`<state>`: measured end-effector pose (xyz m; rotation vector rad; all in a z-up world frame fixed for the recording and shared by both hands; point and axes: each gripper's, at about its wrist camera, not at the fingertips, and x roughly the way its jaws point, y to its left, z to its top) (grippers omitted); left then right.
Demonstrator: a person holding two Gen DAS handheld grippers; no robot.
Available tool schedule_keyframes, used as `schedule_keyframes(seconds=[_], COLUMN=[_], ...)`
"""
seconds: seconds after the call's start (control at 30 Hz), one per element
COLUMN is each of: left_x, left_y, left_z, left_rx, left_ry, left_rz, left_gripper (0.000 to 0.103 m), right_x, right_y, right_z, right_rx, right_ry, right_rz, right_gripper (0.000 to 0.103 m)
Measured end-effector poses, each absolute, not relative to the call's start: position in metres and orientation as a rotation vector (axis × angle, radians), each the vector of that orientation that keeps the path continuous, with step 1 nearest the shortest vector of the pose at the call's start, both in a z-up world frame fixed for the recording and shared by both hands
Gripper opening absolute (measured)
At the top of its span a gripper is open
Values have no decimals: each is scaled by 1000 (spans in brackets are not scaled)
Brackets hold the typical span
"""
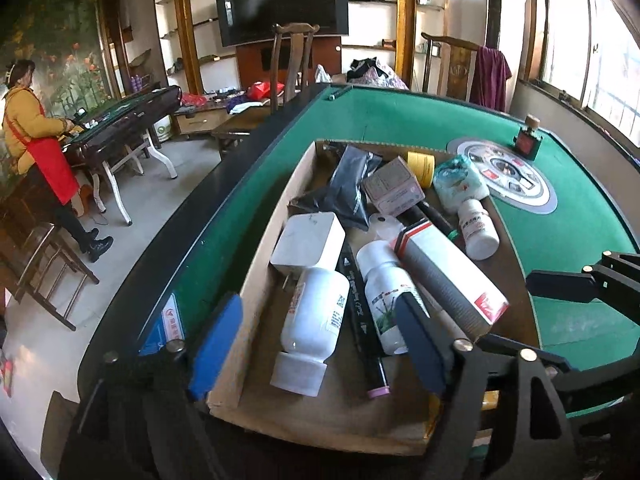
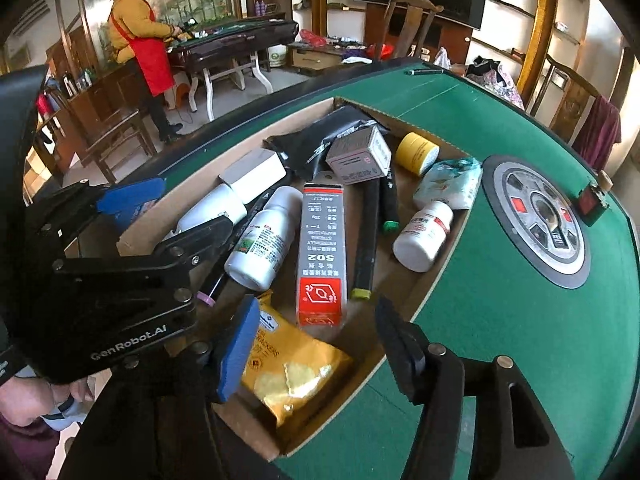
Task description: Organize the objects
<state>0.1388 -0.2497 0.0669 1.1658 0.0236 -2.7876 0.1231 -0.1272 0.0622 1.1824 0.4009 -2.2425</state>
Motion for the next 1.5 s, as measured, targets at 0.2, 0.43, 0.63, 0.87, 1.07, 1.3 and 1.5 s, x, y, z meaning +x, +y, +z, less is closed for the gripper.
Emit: schedule_keyframes(seconds=[0.2, 0.43, 0.63, 0.87, 1.07, 1.3, 1.5], left_x=[144, 156, 178, 191, 195, 186, 188], left_y=[-241, -228, -213, -194, -183, -186, -189], left_z=[78, 100, 130, 143, 147, 141, 137], left_rx=[1096, 904, 623, 544, 559, 641, 647], left_ry=[33, 52, -20, -69, -52, 0, 26], left_rz=[-2800, -2811, -2790, -2783, -2838, -2822, -2788], left_gripper=[90, 100, 103, 103, 103, 103, 103], right_x=[126, 117, 113, 115, 122, 122, 120], right_y=[-107, -74, -56, -44, -36, -27, -16], right_z=[73, 77, 76, 89, 107, 111, 108], right_rx=[1150, 1146, 1117, 991, 804, 697, 721], right_ry=[332, 236, 226, 205, 226, 282, 213], right_rz=[-2290, -2351, -2411, -2484, -2614, -2752, -2772], right_gripper=[75, 81, 83, 94, 103, 103, 103])
